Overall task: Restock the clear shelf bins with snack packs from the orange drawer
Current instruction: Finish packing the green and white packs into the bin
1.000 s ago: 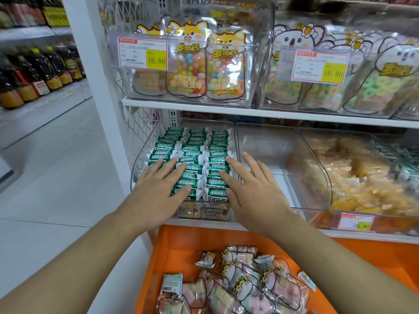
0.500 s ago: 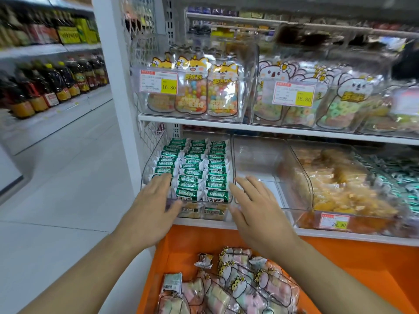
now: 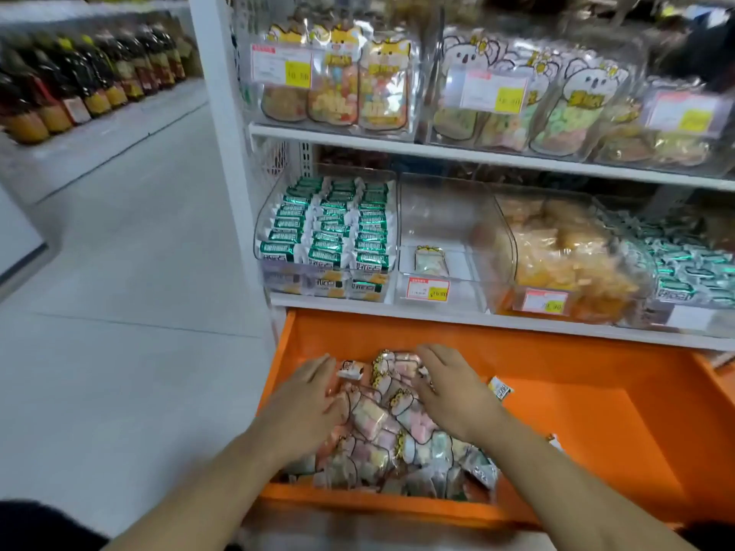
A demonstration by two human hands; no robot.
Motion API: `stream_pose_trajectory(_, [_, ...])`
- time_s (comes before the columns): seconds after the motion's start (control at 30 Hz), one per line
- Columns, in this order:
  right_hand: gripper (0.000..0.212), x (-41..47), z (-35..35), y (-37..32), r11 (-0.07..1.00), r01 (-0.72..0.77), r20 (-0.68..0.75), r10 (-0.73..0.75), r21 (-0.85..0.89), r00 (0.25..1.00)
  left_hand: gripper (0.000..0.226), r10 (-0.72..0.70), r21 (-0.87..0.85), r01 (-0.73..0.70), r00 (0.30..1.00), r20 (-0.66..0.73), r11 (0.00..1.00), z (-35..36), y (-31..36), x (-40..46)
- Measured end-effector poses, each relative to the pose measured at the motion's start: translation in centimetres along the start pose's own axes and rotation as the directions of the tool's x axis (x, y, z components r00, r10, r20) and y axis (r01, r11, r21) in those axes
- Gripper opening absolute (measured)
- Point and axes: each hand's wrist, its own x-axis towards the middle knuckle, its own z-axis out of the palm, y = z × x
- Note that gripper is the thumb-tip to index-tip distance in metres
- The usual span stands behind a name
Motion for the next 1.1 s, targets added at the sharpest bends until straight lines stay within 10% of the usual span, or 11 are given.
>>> stream_pose_trajectory(0.57, [0.076,3.2,10.3,6.0,0.997,-0.065,0.488,0.032,0.051,0.872,0.075,-0.223,0.100,0.199,0.900,0.374,0.975,10.1,-7.5,7.4])
stream_pose_trajectory(0.8, [0.046,3.6,13.2,7.5,0.999,-0.022,0.753,0.047,-0.043,0.657,0.070,-0.184,0.146,0.126,0.843,0.506,0.981,12.2,-7.5,9.2])
stream_pose_trajectory(1.1, [0.028,3.7,13.1,8.0,0.997,-0.067,0.674,0.017,0.049,0.738,0.047,-0.095,-0.102,0.155,0.894,0.437,0.983,11.7,-4.0,9.0])
